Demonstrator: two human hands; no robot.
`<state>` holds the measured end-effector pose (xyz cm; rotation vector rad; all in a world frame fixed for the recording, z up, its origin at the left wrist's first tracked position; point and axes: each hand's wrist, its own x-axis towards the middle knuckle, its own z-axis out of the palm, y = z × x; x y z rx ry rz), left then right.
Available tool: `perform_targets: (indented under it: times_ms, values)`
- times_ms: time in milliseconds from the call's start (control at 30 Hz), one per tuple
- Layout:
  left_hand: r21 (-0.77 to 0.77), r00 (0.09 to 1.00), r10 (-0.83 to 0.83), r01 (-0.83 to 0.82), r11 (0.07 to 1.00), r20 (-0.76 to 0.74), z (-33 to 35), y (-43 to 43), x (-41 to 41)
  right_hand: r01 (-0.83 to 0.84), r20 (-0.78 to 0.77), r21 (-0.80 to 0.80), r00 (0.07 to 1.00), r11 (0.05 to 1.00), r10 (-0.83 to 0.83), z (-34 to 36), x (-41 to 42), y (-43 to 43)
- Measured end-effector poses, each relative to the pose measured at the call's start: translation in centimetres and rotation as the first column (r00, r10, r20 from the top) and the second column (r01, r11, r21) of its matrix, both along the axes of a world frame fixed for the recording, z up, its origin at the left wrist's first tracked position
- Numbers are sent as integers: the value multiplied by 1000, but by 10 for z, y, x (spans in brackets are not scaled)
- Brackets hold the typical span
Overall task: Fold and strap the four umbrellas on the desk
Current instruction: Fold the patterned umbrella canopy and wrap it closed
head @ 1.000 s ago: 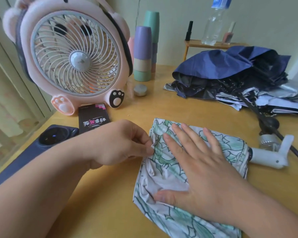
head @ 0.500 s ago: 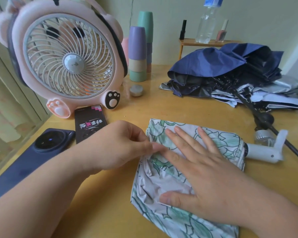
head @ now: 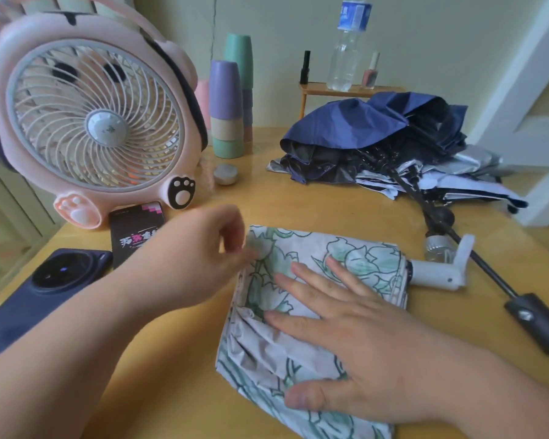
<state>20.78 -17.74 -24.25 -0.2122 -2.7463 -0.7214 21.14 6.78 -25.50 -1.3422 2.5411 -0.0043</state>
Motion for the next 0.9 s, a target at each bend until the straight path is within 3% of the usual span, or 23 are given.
perform_targets:
  times_ms: [67, 100, 133, 233, 333, 433, 533, 600, 667, 700, 800, 900]
  values:
    - [-51, 945, -200, 193, 980, -259, 10, 18, -14, 2, -19, -29, 1000, 1000, -2, -2, 3, -1]
    - [-133, 913, -331, 307, 942, -240, 11, 29, -25, 7, -22, -55, 1000, 998, -9, -3, 6, -2]
    - [-204, 903, -414, 386, 900, -118, 11, 42, -35, 15, -15, -82, 1000, 997, -16, -5, 9, -2]
    - [-413, 896, -314, 427, 805, 315, -2, 74, -55, 13, 34, -134, 999, 991, -9, -12, 20, 2]
    - [-529, 909, -257, 403, 747, 330, -17, 80, -55, 22, 192, -141, 981, 990, 6, -3, 30, 25]
    - [-606, 933, -257, 360, 709, 253, -21, 80, -51, 314, 298, -221, 923, 923, -243, 30, 23, 63]
    - [-577, 933, -251, 357, 735, 257, -16, 86, -50, 443, 13, -348, 884, 827, -468, 47, -14, 89]
    - [-514, 919, -225, 371, 773, 324, -4, 91, -55, 515, -54, -163, 847, 842, -528, 49, -40, 97]
    - [-493, 901, -202, 385, 780, 384, 7, 97, -60, 545, -60, 91, 838, 834, -542, 45, -55, 98]
    - [-498, 895, -201, 395, 772, 398, 10, 100, -62, 542, -65, 138, 840, 829, -539, 43, -59, 96]
    - [-510, 890, -204, 407, 758, 408, 8, 108, -63, 518, -24, 93, 855, 850, -518, 31, -64, 84]
    - [-465, 908, -199, 365, 807, 368, 4, 109, -63, 542, 113, -14, 836, 840, -538, 40, -73, 81]
